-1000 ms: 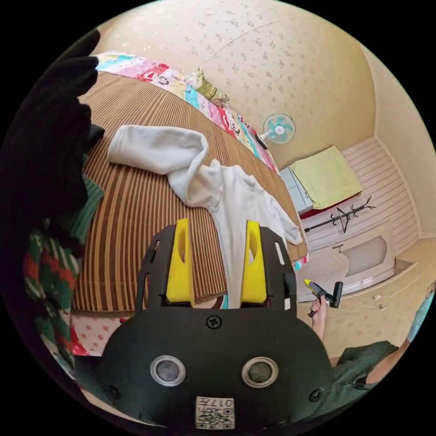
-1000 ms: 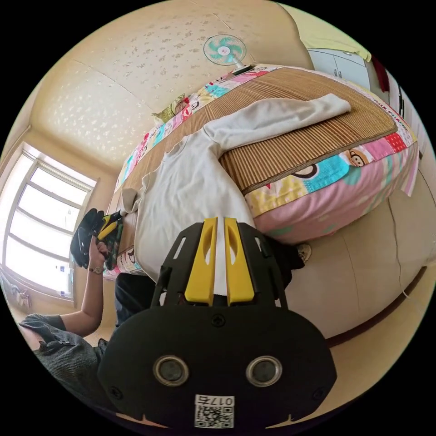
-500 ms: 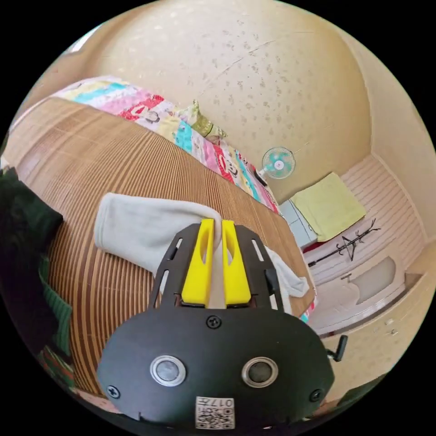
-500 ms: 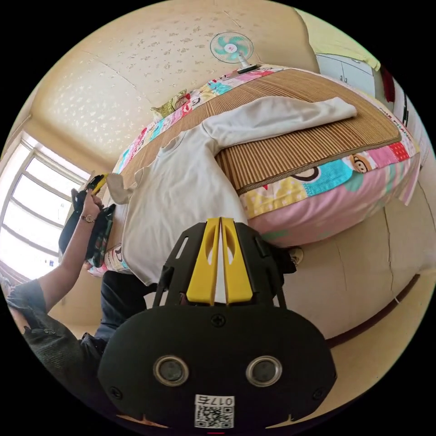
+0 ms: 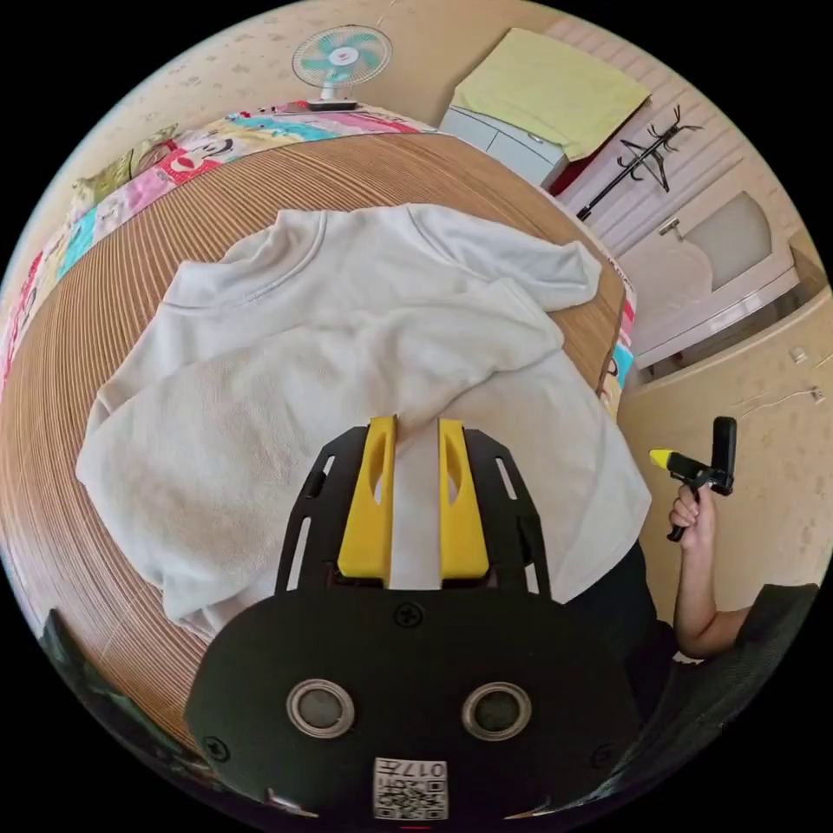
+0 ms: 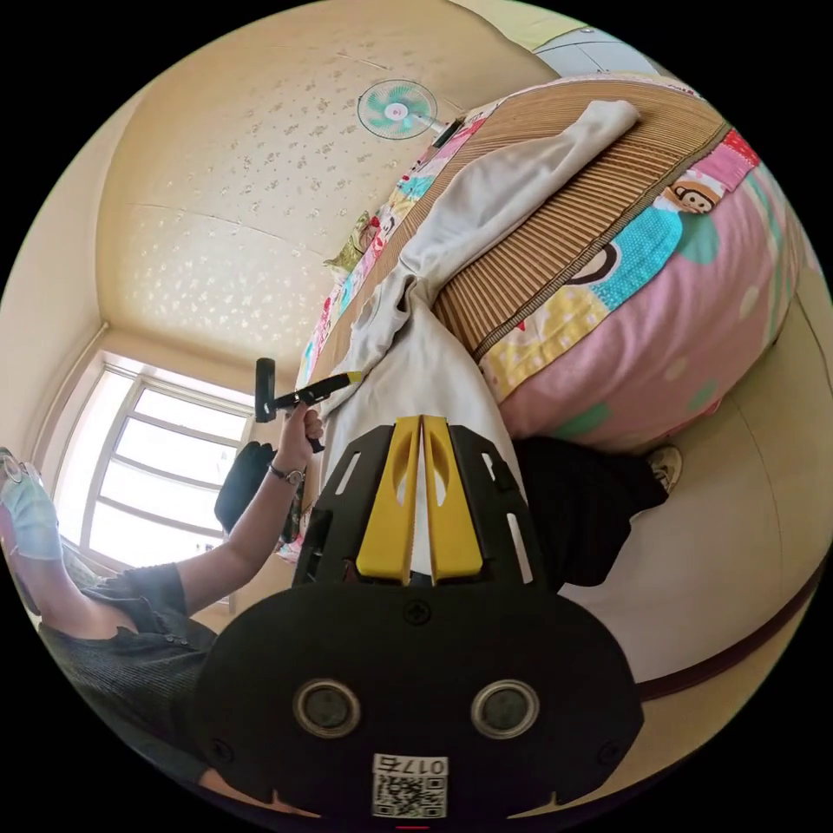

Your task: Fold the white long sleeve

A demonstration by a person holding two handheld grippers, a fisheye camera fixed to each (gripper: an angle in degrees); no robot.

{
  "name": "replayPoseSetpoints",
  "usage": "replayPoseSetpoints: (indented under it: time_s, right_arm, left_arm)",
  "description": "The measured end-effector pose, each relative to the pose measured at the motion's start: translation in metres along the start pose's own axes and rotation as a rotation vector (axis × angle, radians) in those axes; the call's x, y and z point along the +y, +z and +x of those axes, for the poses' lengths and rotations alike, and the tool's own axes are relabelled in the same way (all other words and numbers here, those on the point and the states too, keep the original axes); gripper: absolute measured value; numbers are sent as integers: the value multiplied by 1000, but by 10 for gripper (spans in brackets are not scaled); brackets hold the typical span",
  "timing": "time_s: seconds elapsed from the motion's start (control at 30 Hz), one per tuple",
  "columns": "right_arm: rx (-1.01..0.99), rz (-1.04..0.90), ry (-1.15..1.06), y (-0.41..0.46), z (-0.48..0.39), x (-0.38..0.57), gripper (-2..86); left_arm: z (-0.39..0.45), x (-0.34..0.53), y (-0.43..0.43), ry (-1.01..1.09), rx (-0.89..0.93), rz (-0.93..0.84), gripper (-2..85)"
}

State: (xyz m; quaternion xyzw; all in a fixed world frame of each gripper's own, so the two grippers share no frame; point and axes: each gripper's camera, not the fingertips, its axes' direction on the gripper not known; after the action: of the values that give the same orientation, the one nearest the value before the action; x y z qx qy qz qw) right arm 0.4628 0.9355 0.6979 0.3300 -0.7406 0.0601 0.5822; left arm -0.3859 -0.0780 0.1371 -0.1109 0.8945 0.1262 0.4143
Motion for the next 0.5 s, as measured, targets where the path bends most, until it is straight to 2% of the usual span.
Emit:
replayPoseSetpoints:
  time_s: [0.07, 0.13, 0.23, 0.37, 0.43, 0.5]
  right_arm:
    - [12, -22, -16, 0, 0, -4, 12]
    - [28, -44, -27, 2, 0, -10, 17]
    - [-39, -19, -59, 9, -7, -33, 35]
    - [-76, 20, -103, 44, -29, -96, 91]
    - [-79, 19, -105, 67, -38, -125, 104]
    - [7, -82, -23, 109, -36, -164, 104]
  left_arm:
    - [-12, 27, -24, -37, 32, 120, 83]
    - [-25, 71, -70, -104, -117, 303, 80]
    - [-60, 116, -113, -277, -255, 442, 101]
    - [-134, 148, -103, -496, -138, 361, 153]
    - [-165, 169, -81, -567, -60, 298, 133]
    - [-174, 185, -78, -565, -48, 317, 104]
